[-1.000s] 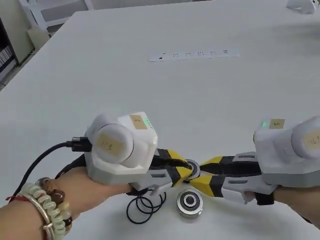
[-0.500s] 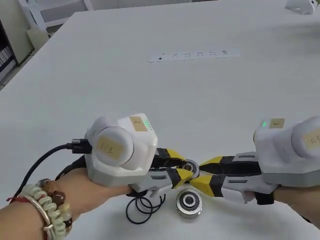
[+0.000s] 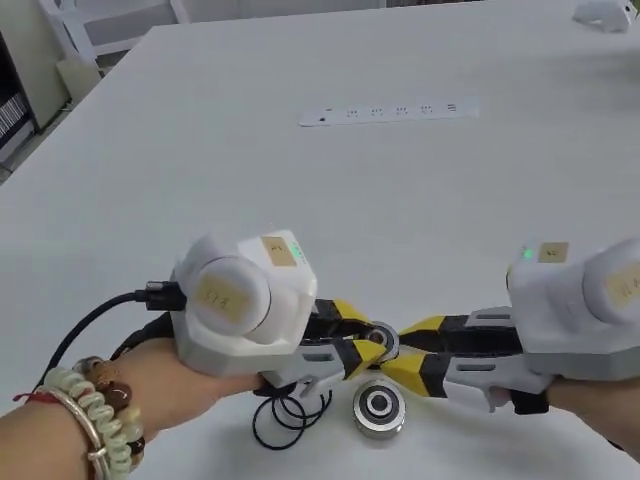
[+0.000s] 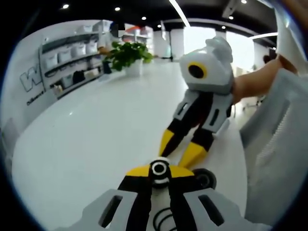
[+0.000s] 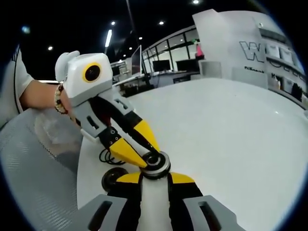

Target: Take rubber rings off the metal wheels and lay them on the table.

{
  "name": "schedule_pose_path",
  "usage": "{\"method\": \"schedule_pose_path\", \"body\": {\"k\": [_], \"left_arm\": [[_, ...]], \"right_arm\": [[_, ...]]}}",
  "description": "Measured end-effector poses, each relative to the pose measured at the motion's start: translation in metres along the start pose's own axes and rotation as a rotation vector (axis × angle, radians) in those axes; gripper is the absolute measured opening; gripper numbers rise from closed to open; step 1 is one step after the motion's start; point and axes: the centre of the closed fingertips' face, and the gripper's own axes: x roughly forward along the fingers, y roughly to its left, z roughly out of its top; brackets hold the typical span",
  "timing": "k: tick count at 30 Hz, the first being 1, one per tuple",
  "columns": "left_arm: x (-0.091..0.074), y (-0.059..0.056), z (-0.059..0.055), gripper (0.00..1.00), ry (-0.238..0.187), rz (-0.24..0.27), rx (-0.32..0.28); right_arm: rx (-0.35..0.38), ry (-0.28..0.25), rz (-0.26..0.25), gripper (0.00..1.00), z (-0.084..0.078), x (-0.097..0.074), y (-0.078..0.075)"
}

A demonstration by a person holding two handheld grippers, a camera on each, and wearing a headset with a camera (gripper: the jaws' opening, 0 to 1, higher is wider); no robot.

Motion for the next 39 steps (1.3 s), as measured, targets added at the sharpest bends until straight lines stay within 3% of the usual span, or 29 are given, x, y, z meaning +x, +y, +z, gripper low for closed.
{"method": "schedule_pose_path", "body": {"k": [6,18,24,27,34,39], "left_arm": [[-0.0001,0.0006,-0.0001,0.14,-0.001,0.001,-0.012],[-0.0005,0.0005,-0.0006,0.14,-0.001,0.01,0.002],[-0.0005,0.0003,-0.0008,0.14,-0.004,0.011,0.011],[-0.0004,0.0005,-0.0008,0.14,-0.003,0.01,0.014],[-0.0006,0.0007,-0.0012,0.13,-0.004,0.011,0.013],[-0.0011,0.0013,-0.0017,0.13,-0.009,0.016,0.0]], "right_arm": [[0.0,0.002,-0.001,0.06,-0.0038,-0.0052,0.0004],[0.028,0.008,-0.029,0.02,-0.0033,-0.0046,0.0007],[0.054,-0.003,-0.049,0.03,-0.0042,-0.0048,0.0005],[0.067,-0.005,-0.057,0.13,-0.0037,-0.0035,0.0002],[-0.006,-0.004,-0.063,0.18,-0.0012,0.0026,0.0015],[-0.05,0.009,-0.061,0.1,-0.0041,-0.0017,-0.0003]]}}
